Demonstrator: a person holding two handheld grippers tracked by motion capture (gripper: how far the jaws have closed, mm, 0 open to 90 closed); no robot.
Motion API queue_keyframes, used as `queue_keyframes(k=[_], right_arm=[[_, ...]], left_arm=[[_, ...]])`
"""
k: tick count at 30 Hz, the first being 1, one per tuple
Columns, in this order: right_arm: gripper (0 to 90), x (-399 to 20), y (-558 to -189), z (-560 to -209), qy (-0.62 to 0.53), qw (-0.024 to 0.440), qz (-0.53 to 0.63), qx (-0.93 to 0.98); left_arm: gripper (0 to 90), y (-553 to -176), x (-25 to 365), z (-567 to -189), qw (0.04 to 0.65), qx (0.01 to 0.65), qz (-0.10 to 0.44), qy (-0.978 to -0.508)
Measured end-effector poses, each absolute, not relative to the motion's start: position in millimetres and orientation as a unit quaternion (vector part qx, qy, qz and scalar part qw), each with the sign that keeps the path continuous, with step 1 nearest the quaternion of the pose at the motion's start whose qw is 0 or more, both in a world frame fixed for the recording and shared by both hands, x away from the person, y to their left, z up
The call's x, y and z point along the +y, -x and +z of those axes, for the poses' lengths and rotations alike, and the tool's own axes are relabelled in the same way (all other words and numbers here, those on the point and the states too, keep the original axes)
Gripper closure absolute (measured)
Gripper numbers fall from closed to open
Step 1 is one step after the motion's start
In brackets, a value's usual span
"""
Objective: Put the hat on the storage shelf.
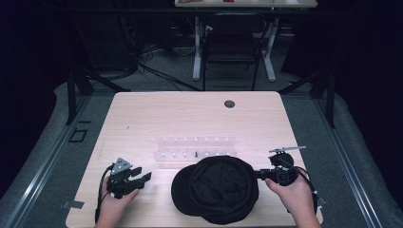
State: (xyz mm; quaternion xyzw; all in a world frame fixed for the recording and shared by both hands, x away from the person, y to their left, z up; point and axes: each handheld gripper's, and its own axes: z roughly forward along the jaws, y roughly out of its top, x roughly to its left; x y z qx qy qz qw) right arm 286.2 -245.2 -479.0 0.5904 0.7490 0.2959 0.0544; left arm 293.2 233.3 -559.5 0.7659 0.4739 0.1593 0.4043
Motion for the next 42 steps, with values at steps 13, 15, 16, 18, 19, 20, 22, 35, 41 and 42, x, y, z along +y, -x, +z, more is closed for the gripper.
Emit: queue_keyframes(k=[13, 15, 16, 18, 19, 20, 22, 35, 41, 42], right_arm=[[74.8, -244.3, -302.2, -498.9, -0.602, -0.011, 0.246, 0.76], [74.6, -245.4, -306.8, -501.5, -0.606, -0.028, 0.242, 0.757], [74.7, -246.0, -309.0, -502.5, -0.604, -0.032, 0.239, 0.76], [74.9, -246.3, -313.1, -503.9, -0.601, -0.039, 0.238, 0.762], [74.9, -246.1, -314.9, -503.4, -0.602, -0.046, 0.233, 0.762], [75.1, -246.2, -316.9, -503.4, -0.6, -0.052, 0.229, 0.764], [76.0, -244.6, -319.9, -504.7, -0.606, -0.059, 0.229, 0.76], [81.6, -244.0, -334.2, -511.9, -0.595, -0.122, 0.186, 0.772], [84.9, -241.9, -335.4, -512.5, -0.595, -0.134, 0.185, 0.77], [85.3, -242.9, -336.3, -512.0, -0.59, -0.139, 0.179, 0.775]], left_arm=[[50.0, -292.9, 231.8, -559.6, 0.402, 0.471, 0.158, -0.769], [49.9, -292.9, 231.7, -559.5, 0.401, 0.47, 0.157, -0.77], [49.9, -292.8, 231.5, -559.5, 0.401, 0.471, 0.157, -0.77], [50.0, -292.8, 231.2, -559.7, 0.401, 0.471, 0.156, -0.77], [49.9, -292.9, 230.8, -560.2, 0.402, 0.471, 0.158, -0.769], [49.9, -292.9, 230.6, -560.4, 0.402, 0.472, 0.158, -0.769], [50.0, -292.9, 230.6, -560.3, 0.402, 0.472, 0.158, -0.769], [49.9, -293.3, 231.3, -559.9, 0.399, 0.47, 0.155, -0.772], [49.9, -293.4, 231.2, -560.2, 0.4, 0.471, 0.157, -0.77], [49.9, -293.4, 231.1, -560.4, 0.4, 0.471, 0.158, -0.77]])
